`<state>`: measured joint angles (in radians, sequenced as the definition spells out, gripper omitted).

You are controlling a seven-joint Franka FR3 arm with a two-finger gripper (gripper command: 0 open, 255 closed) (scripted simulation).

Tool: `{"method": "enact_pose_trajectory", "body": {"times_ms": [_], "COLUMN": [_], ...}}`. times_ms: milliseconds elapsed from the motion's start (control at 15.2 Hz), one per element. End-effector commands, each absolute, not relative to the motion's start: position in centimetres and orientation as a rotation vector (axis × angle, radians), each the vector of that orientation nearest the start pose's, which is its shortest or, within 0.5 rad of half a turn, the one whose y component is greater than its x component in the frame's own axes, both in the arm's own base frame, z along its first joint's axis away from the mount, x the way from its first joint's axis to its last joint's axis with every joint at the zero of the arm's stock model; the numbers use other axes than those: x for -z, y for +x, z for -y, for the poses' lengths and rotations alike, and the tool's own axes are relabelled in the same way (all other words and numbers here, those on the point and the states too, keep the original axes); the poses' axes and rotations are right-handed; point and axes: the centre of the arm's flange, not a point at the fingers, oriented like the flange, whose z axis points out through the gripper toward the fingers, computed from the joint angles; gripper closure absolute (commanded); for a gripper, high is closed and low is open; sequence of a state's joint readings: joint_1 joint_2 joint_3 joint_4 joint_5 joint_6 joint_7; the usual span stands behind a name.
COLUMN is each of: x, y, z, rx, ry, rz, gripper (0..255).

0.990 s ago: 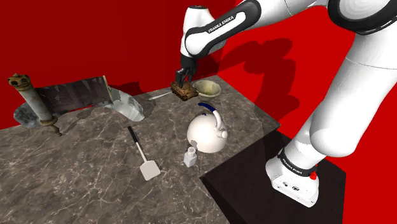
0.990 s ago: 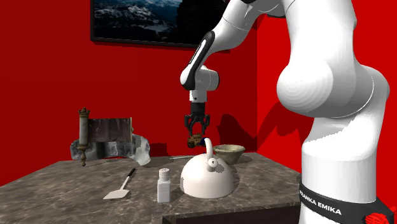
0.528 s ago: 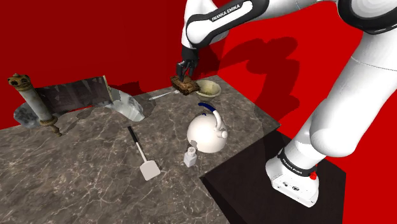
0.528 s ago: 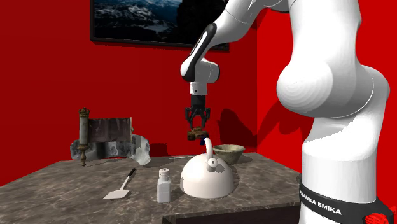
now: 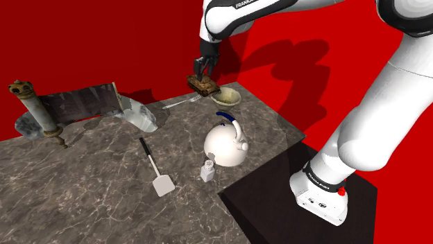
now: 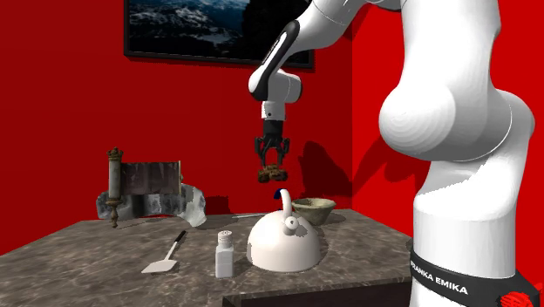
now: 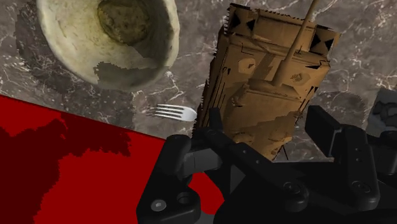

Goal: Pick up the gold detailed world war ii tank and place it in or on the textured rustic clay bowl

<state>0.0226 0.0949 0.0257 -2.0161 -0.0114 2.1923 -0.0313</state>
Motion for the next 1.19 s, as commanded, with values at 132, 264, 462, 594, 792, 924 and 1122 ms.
{"method": "enact_pose_trajectory", "body": {"times_ms": [132,264,462,594,792,924,1122], "x": [-42.3,-42.7,-43.3,-43.7,-44.4,-43.3,-41.7], "y": [56.9,56.4,55.6,55.0,54.2,54.2,54.2], "z": [1.8,4.3,8.2,10.7,14.7,14.7,14.7], "rx": [0.129,0.129,0.129,0.129,0.129,0.129,0.129], "ry": [-3.142,-3.142,-3.142,-3.142,-3.142,-3.142,-3.142], "rz": [0.135,0.135,0.135,0.135,0.135,0.135,0.135], "gripper": [255,255,255,255,255,255,255]}}
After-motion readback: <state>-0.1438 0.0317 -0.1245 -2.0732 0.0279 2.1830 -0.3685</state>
